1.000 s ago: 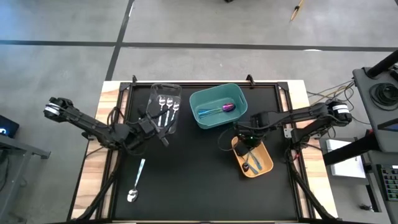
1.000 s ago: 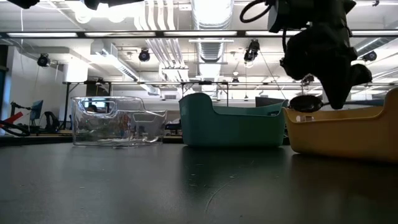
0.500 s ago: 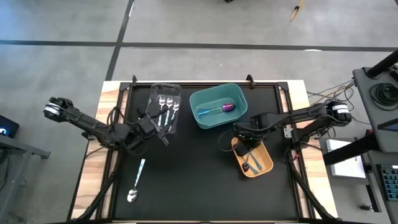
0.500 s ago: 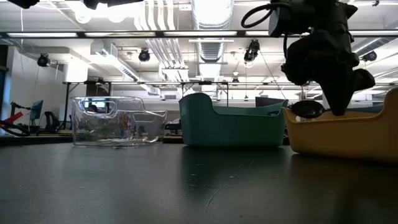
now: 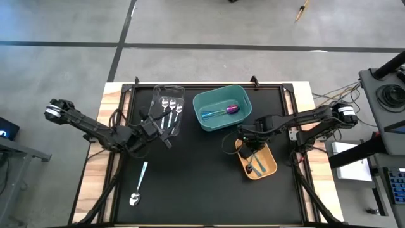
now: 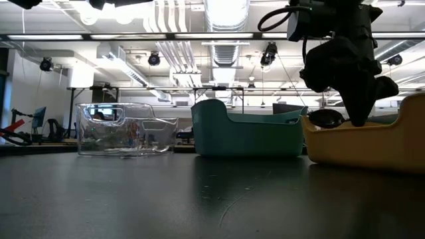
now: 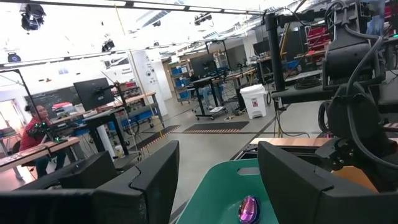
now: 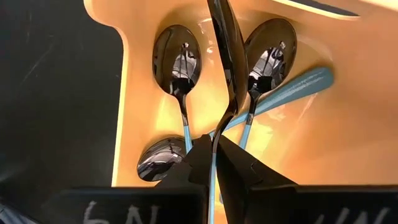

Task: Sort silverware by color (type)
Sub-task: Put the black spoon into the yellow bin

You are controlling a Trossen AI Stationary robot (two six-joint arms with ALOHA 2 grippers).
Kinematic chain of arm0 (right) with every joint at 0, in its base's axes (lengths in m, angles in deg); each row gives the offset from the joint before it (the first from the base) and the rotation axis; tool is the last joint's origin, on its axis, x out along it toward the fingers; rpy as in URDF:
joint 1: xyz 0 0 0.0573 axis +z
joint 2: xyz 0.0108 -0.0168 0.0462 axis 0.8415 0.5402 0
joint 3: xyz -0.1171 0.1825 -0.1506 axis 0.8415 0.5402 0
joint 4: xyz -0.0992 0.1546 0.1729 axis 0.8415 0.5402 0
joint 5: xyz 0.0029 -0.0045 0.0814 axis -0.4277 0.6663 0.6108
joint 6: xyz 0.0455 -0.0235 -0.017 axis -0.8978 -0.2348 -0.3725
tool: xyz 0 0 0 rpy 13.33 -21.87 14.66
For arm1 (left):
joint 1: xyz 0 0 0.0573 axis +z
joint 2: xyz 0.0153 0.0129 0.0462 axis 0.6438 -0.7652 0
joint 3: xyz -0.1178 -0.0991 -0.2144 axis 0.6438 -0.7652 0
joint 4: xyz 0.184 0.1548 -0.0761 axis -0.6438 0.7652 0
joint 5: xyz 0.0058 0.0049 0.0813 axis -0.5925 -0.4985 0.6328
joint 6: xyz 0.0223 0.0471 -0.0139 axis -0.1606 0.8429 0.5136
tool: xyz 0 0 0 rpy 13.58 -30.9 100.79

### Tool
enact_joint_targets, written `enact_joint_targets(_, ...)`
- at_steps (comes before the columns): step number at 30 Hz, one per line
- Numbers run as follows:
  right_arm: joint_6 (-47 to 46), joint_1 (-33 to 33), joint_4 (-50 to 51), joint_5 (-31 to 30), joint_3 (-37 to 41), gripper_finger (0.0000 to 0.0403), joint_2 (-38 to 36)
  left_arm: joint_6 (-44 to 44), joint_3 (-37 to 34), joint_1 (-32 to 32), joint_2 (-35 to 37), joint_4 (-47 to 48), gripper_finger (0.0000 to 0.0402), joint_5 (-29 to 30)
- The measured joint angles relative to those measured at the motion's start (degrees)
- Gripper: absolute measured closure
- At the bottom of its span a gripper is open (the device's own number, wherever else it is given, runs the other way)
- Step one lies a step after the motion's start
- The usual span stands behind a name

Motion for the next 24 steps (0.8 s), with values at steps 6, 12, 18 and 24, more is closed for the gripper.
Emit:
enact_joint_targets(6, -0.54, 0.02, -1.57, 0.03, 1.09, 0.0394, 0.00, 0.00, 0.00, 0.00, 0.00, -0.02, 0.0203, 0.00)
enact_joint_targets(12, -1.56, 0.02, -4.35, 0.55, 2.20, 0.0394, 0.00, 0.00, 0.00, 0.00, 0.00, -0.06, 0.0203, 0.02)
enact_joint_targets(18, -2.03, 0.02, -5.10, 0.59, 2.73, 0.0394, 0.00, 0.00, 0.00, 0.00, 0.00, -0.07, 0.0203, 0.02)
enact_joint_targets(24, -2.14, 0.02, -5.20, 0.61, 2.73, 0.0394, 0.00, 0.00, 0.00, 0.00, 0.00, -0.07, 0.0203, 0.02)
